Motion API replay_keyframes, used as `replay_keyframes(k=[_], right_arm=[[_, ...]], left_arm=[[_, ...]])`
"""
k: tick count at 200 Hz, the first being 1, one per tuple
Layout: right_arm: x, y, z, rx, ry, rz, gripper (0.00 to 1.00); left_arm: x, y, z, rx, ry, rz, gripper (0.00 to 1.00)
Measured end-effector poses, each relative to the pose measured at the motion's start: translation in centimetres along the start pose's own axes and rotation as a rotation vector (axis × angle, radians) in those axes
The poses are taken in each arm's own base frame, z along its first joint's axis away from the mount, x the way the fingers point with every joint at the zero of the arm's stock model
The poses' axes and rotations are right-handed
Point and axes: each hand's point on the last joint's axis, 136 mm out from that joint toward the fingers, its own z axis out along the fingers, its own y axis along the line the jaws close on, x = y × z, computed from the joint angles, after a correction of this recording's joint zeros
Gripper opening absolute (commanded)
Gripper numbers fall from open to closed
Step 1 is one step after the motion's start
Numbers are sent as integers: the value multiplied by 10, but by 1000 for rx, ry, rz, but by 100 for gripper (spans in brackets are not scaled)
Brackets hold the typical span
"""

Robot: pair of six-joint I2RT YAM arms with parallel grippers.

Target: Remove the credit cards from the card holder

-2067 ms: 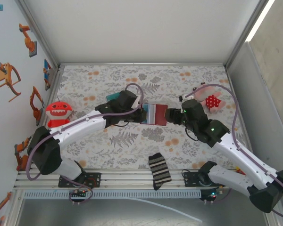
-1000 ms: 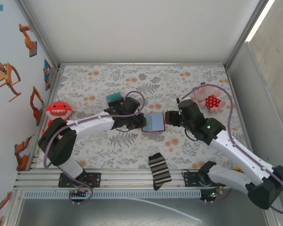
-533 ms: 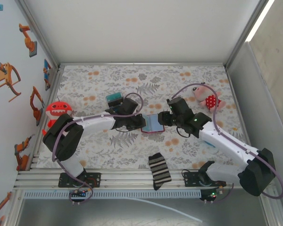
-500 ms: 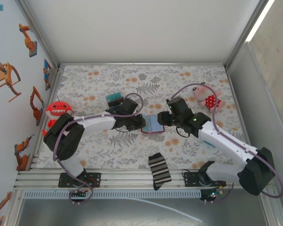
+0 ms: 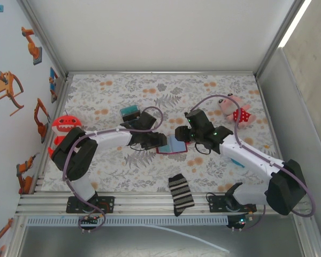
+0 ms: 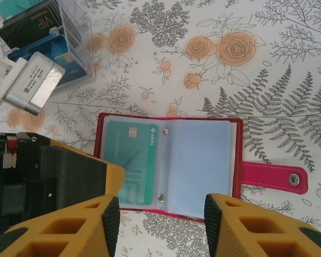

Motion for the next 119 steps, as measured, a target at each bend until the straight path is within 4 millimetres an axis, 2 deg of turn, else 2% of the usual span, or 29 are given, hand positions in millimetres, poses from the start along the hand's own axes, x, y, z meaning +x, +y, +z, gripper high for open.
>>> replay_keyframes(k=[12, 42, 83, 119], right_arm=[[0, 1, 1, -4, 0, 7, 43], [-1, 2, 2, -17, -2, 27, 40], [12, -8, 11, -32, 28, 85, 33], [22, -10, 19, -94, 66, 153, 31]], left_arm=[[-2, 5, -4, -34, -13, 15, 64], [-7, 13, -19, -100, -58, 49, 64], [-15, 17, -42, -123, -151, 83, 59], [-9, 20, -38, -115, -188, 106, 50]])
